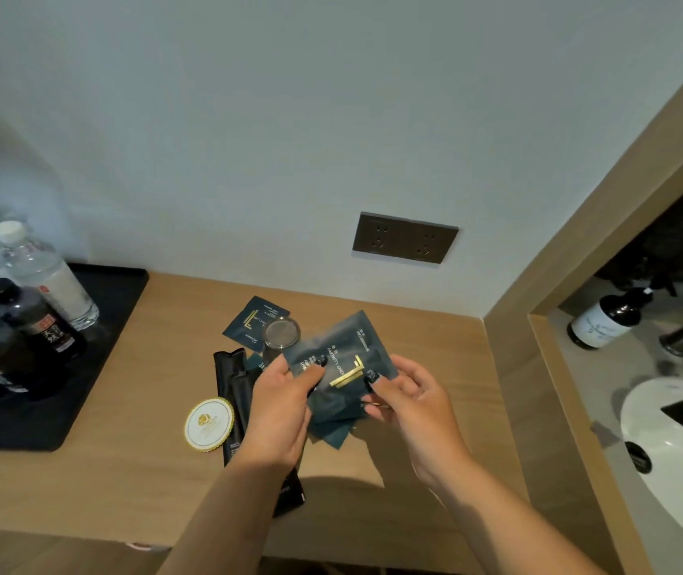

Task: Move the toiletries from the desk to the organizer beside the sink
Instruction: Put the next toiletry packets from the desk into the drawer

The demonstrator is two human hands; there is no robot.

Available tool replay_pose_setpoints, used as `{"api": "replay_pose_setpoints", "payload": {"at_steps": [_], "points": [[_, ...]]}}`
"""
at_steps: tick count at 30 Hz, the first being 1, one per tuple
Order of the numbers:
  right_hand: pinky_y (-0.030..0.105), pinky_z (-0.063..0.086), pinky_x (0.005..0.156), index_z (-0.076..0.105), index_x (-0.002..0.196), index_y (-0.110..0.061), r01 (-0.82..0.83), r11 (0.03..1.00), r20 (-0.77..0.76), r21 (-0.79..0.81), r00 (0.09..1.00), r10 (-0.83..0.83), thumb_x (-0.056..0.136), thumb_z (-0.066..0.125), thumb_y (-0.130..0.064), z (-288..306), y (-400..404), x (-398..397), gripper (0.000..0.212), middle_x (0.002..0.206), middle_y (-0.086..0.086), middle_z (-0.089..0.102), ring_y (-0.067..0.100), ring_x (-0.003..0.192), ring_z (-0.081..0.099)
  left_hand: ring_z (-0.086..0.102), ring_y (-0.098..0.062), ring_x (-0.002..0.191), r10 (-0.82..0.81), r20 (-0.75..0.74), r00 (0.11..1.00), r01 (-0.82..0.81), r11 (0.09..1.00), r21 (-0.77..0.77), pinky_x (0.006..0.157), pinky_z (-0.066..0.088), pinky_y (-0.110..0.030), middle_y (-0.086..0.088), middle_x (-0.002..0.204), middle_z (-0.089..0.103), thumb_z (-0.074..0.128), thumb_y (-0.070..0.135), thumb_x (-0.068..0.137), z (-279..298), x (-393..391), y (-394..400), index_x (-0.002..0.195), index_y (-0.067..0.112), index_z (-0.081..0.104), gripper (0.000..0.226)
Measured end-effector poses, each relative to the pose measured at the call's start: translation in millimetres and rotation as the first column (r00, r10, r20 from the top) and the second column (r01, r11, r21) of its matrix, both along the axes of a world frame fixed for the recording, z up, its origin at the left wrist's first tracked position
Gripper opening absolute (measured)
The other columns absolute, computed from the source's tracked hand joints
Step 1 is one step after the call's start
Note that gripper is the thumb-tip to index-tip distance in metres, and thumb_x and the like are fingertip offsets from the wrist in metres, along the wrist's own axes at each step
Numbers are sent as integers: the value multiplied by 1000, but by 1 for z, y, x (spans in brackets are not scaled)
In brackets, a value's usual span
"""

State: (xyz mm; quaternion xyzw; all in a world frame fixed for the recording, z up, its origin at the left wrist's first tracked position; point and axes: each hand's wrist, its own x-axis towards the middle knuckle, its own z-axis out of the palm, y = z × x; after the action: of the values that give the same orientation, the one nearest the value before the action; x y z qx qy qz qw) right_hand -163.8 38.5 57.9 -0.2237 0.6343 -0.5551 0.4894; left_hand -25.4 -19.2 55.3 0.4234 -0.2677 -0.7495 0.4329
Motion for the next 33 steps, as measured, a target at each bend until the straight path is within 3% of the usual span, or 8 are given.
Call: {"api": "replay_pose_setpoints", "payload": {"at_steps": [4, 7, 10, 14, 18, 23, 28, 33], "points": [[26, 54, 63, 65, 98, -20, -158, 983, -187, 97, 967, 174, 89, 60, -1, 2, -20, -1, 21, 96, 5, 72, 15, 80, 68, 70, -30, 86, -12, 190, 982, 11, 1000, 4, 73, 58, -40, -23, 100, 70, 67, -5, 80, -20, 7, 0, 100, 4, 64, 22], [28, 56, 68, 65, 99, -22, -292, 943, -370, 160, 868, 332, 88, 63, -6, 6, -37, -12, 20, 94, 2, 71, 14, 79, 66, 70, -29, 84, -41, 249, 968, 42, 999, 3, 65, 58, -34, -21, 99, 71, 72, -4, 77, -26, 15, -1, 105, 3, 62, 31], [20, 53, 69, 64, 101, -25, -208, 961, -549, 184, 789, 276, 89, 62, -13, -3, -57, -40, 16, 90, -2, 69, 9, 79, 66, 67, -18, 71, 19, 316, 949, -16, 1000, -12, 54, 52, -25, -13, 94, 70, 78, 1, 72, -31, 23, -5, 110, 7, 59, 42], [24, 44, 76, 66, 99, -14, -118, 912, -740, 392, 548, 389, 87, 55, -8, -59, -78, -80, 18, 95, 0, 66, 21, 94, 64, 70, -26, 87, 65, 388, 919, -82, 996, 28, 72, 59, -42, -11, 102, 70, 74, 6, 78, -41, 35, -16, 119, 13, 53, 47], [31, 44, 93, 59, 113, -14, -237, 671, -631, 703, 226, 742, 74, 70, -15, -105, -77, -95, 41, 117, 8, 55, 29, 114, 51, 70, -23, 64, 78, 374, 924, -92, 996, 21, 46, 52, -28, -11, 95, 71, 60, 6, 91, -45, 45, -18, 128, 10, 43, 40], [39, 36, 104, 45, 133, -23, -280, 540, -566, 793, -12, 825, 77, 70, -25, -123, -71, -86, 62, 128, 5, 47, 26, 124, 40, 62, -16, 46, 64, 395, 916, -77, 997, 18, 41, 45, -24, -7, 96, 69, 54, 10, 95, -49, 45, -16, 134, 18, 34, 44], [39, 37, 103, 46, 131, -21, -239, 503, -539, 831, -116, 835, 81, 65, -20, -133, -72, -89, 53, 129, 5, 45, 27, 122, 40, 66, -13, 65, 22, 401, 916, -32, 999, 17, 51, 49, -24, -3, 101, 67, 69, 12, 85, -50, 47, -16, 127, 26, 48, 49], [37, 39, 96, 52, 121, -17, -205, 477, -508, 855, -138, 851, 81, 66, -21, -133, -73, -95, 43, 124, 7, 48, 28, 118, 42, 70, -21, 92, 41, 403, 914, -48, 999, 8, 78, 57, -39, -3, 105, 70, 73, 7, 80, -50, 53, -14, 130, 25, 44, 60]]}}
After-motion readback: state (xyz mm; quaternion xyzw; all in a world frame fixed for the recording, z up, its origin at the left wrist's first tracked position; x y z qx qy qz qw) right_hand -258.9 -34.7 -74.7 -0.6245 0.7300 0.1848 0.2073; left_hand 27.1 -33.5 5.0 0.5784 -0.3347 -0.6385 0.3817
